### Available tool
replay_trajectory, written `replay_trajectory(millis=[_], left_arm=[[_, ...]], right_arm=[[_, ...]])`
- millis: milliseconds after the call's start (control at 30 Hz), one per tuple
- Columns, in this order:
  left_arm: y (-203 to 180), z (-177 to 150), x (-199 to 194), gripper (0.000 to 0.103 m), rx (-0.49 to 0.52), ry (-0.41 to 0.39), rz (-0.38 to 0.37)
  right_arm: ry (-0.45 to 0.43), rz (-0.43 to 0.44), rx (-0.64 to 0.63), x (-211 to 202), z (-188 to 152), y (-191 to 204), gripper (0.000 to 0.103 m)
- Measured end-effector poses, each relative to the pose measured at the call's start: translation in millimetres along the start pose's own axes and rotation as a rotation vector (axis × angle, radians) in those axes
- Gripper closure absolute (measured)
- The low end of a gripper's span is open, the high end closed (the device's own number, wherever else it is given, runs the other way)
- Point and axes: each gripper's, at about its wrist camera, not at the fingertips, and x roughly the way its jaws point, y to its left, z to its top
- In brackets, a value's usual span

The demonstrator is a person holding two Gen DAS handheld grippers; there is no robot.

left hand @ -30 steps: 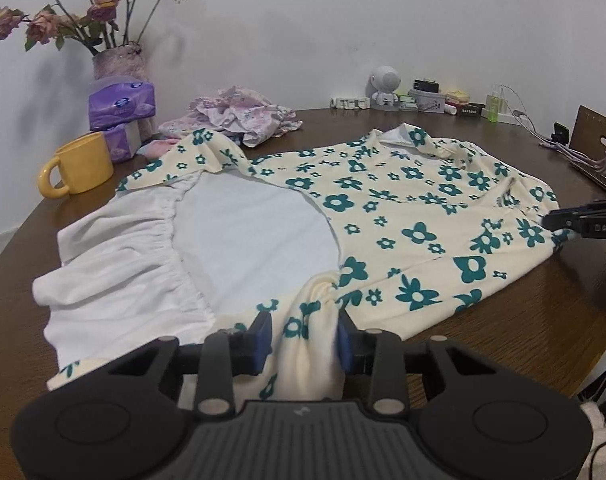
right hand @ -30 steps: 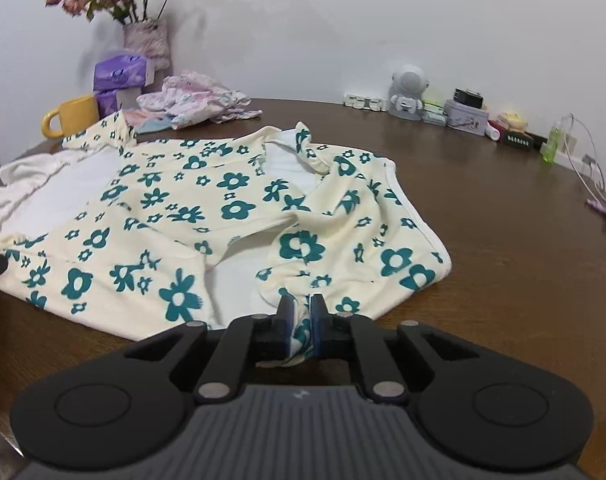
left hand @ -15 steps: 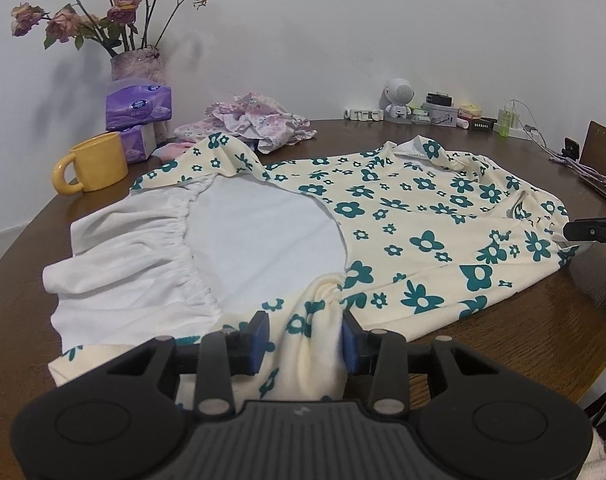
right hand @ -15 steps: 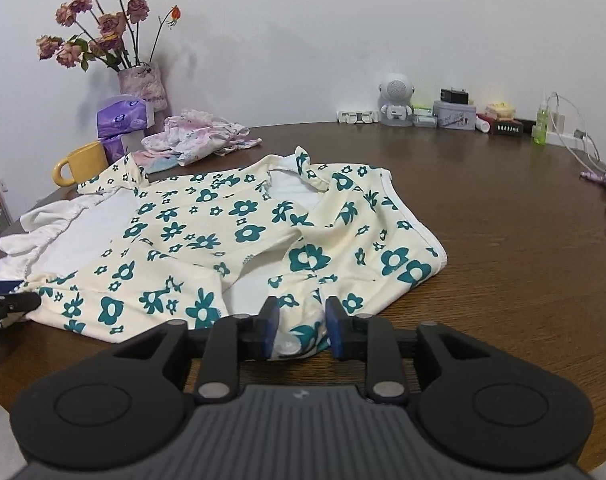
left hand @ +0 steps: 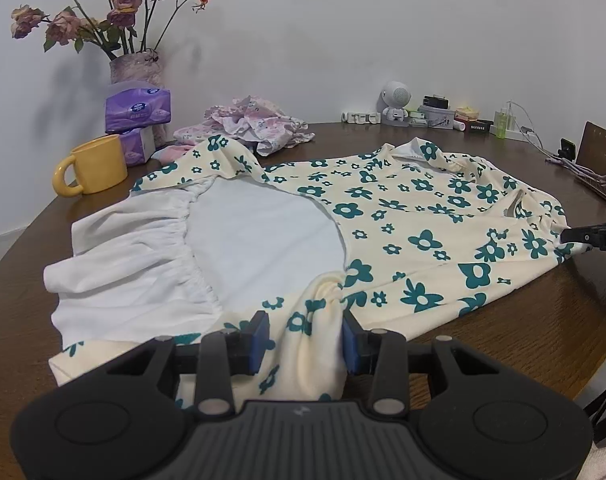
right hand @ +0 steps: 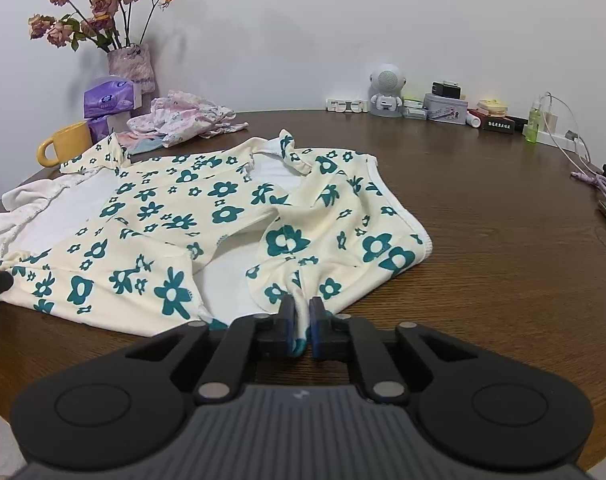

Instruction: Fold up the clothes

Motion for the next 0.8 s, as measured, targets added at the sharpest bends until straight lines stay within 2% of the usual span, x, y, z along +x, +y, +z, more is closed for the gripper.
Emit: replay_trajectory(millis=[233, 300, 367, 433, 533, 733, 800], left_arm=[[-1.3, -1.3, -0.7, 0.066, 0.004, -0.008, 0.007], [-2.0, -1.6, -1.0, 0.066, 0.006, -0.01, 0.01], [-3.5, -2.0, -1.3, 0.066, 0.011, -0.012, 0.017], [-4.4, -2.1, -1.3, 0.066, 0.011, -0.012, 0.022], [-4.3, -2.2, -1.5, 0.066, 0.005, -0.012, 0.023], [-3.2, -2.7, -2.1, 0.066, -0.002, -0.012, 0.02], [-2.2, -3.0, -2.3, 0.066, -0.005, -0.011, 0.016]], right_arm=[[-0.008, 0.009, 0.048, -1.7, 0.0, -10.6, 0.095], [-0.028, 0.019, 0.063, -6.3, 1.8, -10.9, 0.088], [-0.067, 0.041, 0.065, -12.8, 5.9, -8.9, 0.071], [-0.088, 0.028, 0.014, -12.8, 14.6, 0.9, 0.067], [-0.068, 0.003, -0.072, 4.5, 29.9, 17.5, 0.064], [0.003, -0.095, -0.105, 52.3, 48.1, 31.5, 0.065], [0.029, -0.119, -0.103, 60.9, 49.9, 30.0, 0.085]])
